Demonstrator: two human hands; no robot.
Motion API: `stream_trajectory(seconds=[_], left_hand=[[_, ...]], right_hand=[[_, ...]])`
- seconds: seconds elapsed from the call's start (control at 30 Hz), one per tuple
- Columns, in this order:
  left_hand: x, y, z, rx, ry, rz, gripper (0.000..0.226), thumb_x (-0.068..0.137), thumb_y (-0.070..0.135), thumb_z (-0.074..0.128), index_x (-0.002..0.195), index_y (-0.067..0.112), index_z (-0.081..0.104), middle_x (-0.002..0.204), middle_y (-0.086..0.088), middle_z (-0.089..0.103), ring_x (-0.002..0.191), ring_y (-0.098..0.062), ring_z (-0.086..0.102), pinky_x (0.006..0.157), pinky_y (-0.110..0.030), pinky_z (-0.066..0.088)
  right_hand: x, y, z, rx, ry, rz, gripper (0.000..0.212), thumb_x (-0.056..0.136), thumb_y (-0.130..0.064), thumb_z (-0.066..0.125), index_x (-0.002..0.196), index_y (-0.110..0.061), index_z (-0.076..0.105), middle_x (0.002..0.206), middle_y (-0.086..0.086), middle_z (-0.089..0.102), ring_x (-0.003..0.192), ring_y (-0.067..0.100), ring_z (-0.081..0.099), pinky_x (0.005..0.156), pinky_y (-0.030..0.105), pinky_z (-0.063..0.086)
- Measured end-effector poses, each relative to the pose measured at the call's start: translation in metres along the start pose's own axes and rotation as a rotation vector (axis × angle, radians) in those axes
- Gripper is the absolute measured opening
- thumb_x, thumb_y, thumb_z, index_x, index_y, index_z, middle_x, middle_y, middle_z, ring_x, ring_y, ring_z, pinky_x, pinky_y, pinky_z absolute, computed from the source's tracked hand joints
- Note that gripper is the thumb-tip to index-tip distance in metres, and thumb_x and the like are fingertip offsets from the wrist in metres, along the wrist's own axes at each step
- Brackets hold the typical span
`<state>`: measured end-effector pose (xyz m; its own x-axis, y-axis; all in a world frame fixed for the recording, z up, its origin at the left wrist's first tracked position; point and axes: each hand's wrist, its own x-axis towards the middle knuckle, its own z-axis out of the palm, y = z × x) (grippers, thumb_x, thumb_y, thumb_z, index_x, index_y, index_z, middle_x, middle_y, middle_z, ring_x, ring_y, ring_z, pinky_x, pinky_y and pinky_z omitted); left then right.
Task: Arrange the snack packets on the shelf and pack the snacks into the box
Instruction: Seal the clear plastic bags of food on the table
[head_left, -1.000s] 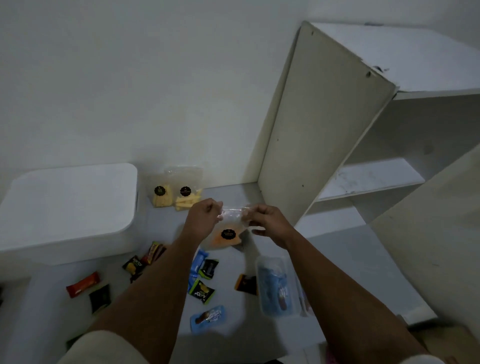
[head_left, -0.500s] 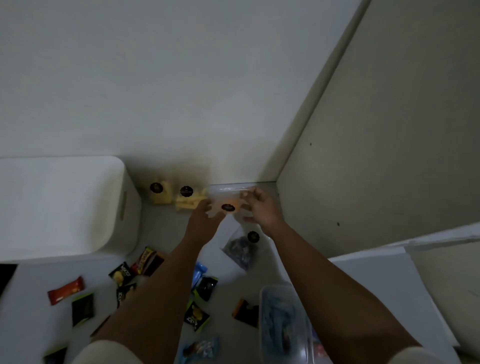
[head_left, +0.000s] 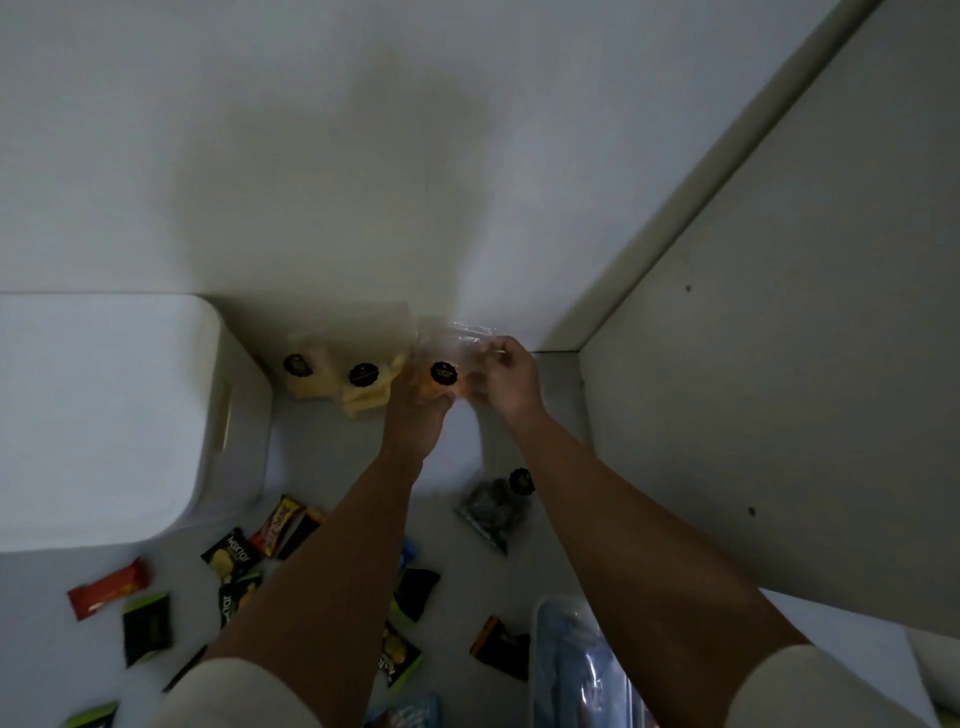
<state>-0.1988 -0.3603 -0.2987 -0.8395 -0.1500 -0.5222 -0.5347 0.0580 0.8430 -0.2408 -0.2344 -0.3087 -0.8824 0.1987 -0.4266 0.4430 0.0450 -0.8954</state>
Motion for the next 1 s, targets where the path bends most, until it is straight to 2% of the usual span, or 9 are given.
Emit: stream_trajectory(seconds=[0.1,0.17,0.23,0.3,0.4,0.57,0.7,0.83,1.0], left_hand=[[0.011,-0.006,-0.002,-0.048,0.052,-0.044,0.034,0.089,-0.009,0.057,0.091,0.025,0.058,0.077,-0.009,0.048,0.066,-0.019,0.044,0.058,-0.034,0.039],[0.019,-0.021,-0.002,0.043,0.127,-0.096,0.021,0.084,0.010,0.063,0.105,0.012,0.062,0.077,-0.019,0.056,0.066,-0.036,0.053,0.059,-0.044,0.045],[0.025,-0.042,0.002,0.179,0.169,-0.133,0.043,0.077,0.029,0.060,0.115,0.008,0.059,0.099,-0.028,0.065,0.090,-0.050,0.063,0.073,-0.057,0.054],[0.002,-0.033,0.007,0.358,0.133,-0.094,0.029,0.086,0.030,0.060,0.106,0.009,0.064,0.104,-0.017,0.066,0.097,-0.036,0.065,0.085,-0.047,0.052],[-0.025,-0.038,0.013,0.556,0.014,-0.053,0.020,0.090,0.034,0.063,0.083,0.016,0.061,0.089,-0.004,0.063,0.084,-0.023,0.060,0.078,-0.029,0.045],[-0.054,-0.071,0.015,0.748,-0.177,-0.145,0.059,0.066,0.064,0.071,0.107,0.022,0.060,0.103,0.005,0.059,0.099,-0.022,0.063,0.075,-0.029,0.046],[-0.076,-0.087,0.017,0.769,-0.150,-0.085,0.036,0.071,0.038,0.071,0.100,0.020,0.059,0.107,-0.008,0.065,0.090,-0.026,0.065,0.076,-0.035,0.055],[-0.090,-0.088,0.008,0.710,-0.131,-0.082,0.046,0.075,0.028,0.077,0.116,0.017,0.059,0.113,-0.011,0.063,0.096,-0.027,0.066,0.078,-0.031,0.053],[-0.113,-0.068,-0.011,0.679,-0.113,-0.014,0.030,0.081,0.038,0.072,0.102,0.020,0.059,0.097,-0.005,0.057,0.081,-0.022,0.063,0.070,-0.028,0.044]], right_hand=[[0.002,-0.004,0.001,0.055,-0.035,-0.011,0.016,0.098,0.002,0.053,0.100,-0.008,0.066,0.083,0.001,0.062,0.075,0.015,0.060,0.072,0.030,0.057],[-0.001,-0.002,-0.003,0.019,-0.017,-0.033,0.023,0.097,0.003,0.053,0.116,-0.004,0.064,0.089,0.002,0.061,0.079,0.013,0.058,0.071,0.017,0.052],[-0.008,0.007,-0.015,-0.198,0.066,-0.110,0.024,0.098,-0.008,0.055,0.117,-0.019,0.065,0.101,-0.002,0.066,0.090,0.012,0.063,0.084,0.022,0.055],[-0.019,0.017,-0.033,-0.431,0.134,-0.135,0.029,0.096,-0.013,0.053,0.120,-0.025,0.064,0.115,0.002,0.068,0.102,0.019,0.065,0.087,0.027,0.052],[-0.033,0.030,-0.064,-0.800,0.054,0.045,0.047,0.089,-0.019,0.054,0.136,-0.022,0.050,0.128,0.014,0.056,0.114,0.034,0.058,0.094,0.038,0.051],[-0.061,0.054,-0.091,-1.105,-0.084,0.332,0.065,0.083,-0.027,0.063,0.143,-0.021,0.037,0.133,0.016,0.050,0.121,0.038,0.053,0.099,0.047,0.049],[-0.080,0.072,-0.103,-0.992,-0.006,0.223,0.049,0.086,-0.012,0.059,0.134,-0.022,0.052,0.120,0.013,0.067,0.108,0.034,0.066,0.087,0.035,0.056],[-0.099,0.061,-0.108,-0.840,0.051,0.165,0.003,0.084,-0.019,0.071,0.081,-0.019,0.071,0.092,0.007,0.075,0.088,0.025,0.072,0.071,0.027,0.054],[-0.128,0.035,-0.107,-0.526,-0.056,0.097,0.033,0.075,-0.011,0.086,0.056,-0.025,0.062,0.056,-0.013,0.062,0.052,-0.001,0.056,0.055,0.017,0.042]])
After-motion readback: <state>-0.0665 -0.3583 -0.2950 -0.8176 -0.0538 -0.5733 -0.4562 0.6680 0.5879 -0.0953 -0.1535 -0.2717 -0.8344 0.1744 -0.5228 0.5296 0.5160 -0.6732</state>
